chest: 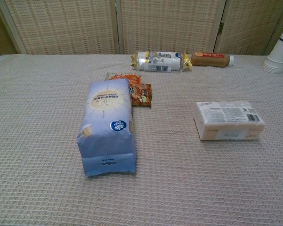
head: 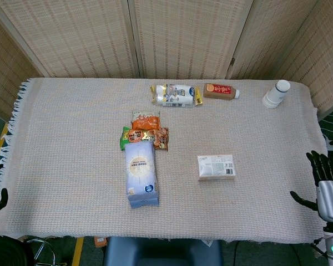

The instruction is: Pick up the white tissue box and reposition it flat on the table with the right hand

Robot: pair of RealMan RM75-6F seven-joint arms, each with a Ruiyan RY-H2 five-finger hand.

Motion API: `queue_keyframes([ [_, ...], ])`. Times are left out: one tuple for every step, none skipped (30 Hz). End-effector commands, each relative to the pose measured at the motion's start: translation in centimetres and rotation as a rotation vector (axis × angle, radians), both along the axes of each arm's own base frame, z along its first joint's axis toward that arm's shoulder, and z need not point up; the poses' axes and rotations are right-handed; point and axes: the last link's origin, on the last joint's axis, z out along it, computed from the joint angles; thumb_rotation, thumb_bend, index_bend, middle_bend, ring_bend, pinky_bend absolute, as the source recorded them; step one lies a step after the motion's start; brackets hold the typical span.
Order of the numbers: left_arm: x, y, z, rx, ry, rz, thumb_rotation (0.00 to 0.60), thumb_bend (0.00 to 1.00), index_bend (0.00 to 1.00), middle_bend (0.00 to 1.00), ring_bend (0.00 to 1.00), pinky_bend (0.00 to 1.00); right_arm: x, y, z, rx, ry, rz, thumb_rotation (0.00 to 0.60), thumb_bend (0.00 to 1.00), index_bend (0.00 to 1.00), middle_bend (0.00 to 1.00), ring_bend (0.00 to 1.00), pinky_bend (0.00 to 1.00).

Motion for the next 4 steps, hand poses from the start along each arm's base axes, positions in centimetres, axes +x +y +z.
queue_keyframes([
  [0.02,0.11,-0.18,-0.004,0.009,0.001,0.6,0.52,0.15,0.0,0.0,0.11,-0.04,0.0,-0.03,0.008,0.0,-0.012,0.6,0.0,0.0,0.02,0.01,0.0],
  [0.02,0.1,-0.24,-0.005,0.012,0.001,0.6,0.52,0.15,0.0,0.0,0.11,-0.05,-0.01,-0.06,0.011,0.002,-0.015,0.6,0.0,0.0,0.01,0.01,0.0],
  [0.01,0.11,-0.29,-0.004,0.013,0.001,0.6,0.52,0.15,0.0,0.0,0.11,-0.1,-0.01,-0.11,0.017,0.004,-0.018,0.6,0.0,0.0,0.01,0.01,0.0],
  [0.02,0.12,-0.38,-0.003,0.015,0.005,0.6,0.52,0.15,0.0,0.0,0.11,-0.22,0.01,-0.14,0.025,0.004,-0.027,0.6,0.0,0.0,0.01,0.01,0.0],
])
